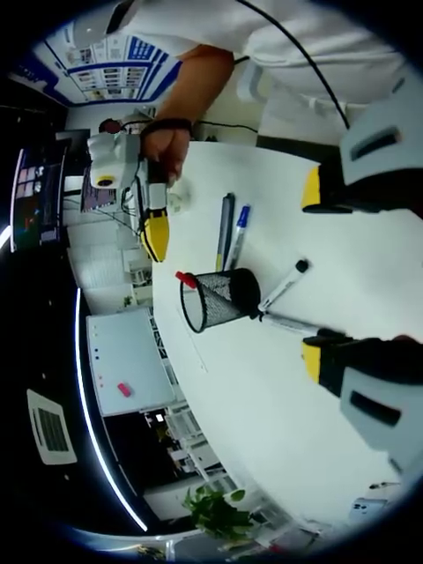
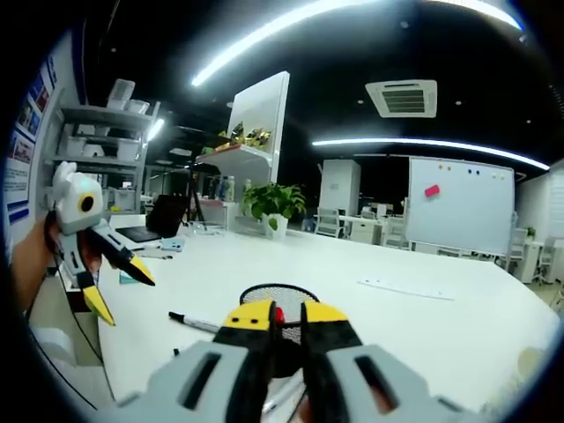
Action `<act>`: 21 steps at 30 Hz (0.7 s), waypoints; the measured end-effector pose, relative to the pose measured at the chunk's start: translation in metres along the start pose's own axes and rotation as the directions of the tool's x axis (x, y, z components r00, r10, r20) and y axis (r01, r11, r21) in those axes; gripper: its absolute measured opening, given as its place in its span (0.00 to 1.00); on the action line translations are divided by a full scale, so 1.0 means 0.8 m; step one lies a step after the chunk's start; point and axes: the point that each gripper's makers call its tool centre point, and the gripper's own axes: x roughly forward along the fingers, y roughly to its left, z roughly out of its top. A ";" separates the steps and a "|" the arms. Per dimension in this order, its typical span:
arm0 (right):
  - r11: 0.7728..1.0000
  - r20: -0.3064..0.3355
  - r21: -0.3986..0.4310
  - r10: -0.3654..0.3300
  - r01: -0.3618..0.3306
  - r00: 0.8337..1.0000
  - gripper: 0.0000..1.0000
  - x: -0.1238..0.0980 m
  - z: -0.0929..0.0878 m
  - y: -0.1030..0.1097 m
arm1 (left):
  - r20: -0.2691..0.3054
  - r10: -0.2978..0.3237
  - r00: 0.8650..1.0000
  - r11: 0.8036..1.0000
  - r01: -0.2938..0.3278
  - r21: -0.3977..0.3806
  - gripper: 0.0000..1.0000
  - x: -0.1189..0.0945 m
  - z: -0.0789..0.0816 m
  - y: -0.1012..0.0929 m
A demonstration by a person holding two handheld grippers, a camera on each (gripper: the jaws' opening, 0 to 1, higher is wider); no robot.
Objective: Place the scattered laser pointers and whiteboard markers into the pen holder and stack the scattered paper cups together
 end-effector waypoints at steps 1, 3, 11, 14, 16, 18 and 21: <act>1.000 0.000 0.000 -0.001 0.001 1.000 0.12 -0.001 0.000 0.000 | -0.001 -0.001 1.000 1.000 0.001 0.002 0.57 0.000 0.000 0.000; 1.000 0.001 -0.002 -0.001 0.001 1.000 0.12 -0.001 -0.001 0.000 | 0.001 0.002 1.000 1.000 -0.002 0.005 0.57 0.000 0.001 0.001; 1.000 -0.013 -0.004 -0.006 0.006 1.000 0.13 -0.001 -0.006 -0.001 | -0.001 -0.003 1.000 1.000 0.003 -0.001 0.57 0.002 -0.001 0.001; 1.000 -0.018 0.001 -0.004 0.005 1.000 0.13 -0.002 -0.009 -0.001 | 0.004 -0.005 1.000 1.000 0.005 -0.002 0.57 0.002 -0.001 0.000; 1.000 -0.025 0.003 -0.008 0.008 1.000 0.13 -0.003 -0.012 -0.002 | 0.001 -0.001 1.000 1.000 0.001 -0.004 0.57 0.002 -0.002 0.001; 1.000 -0.025 0.006 -0.010 0.010 1.000 0.13 -0.005 -0.013 -0.003 | 0.000 -0.001 1.000 1.000 0.001 -0.001 0.57 0.002 -0.001 0.001; 1.000 -0.029 0.009 -0.015 0.015 0.999 0.13 -0.007 -0.016 -0.005 | 0.004 -0.007 1.000 1.000 0.007 0.000 0.57 0.003 0.000 -0.002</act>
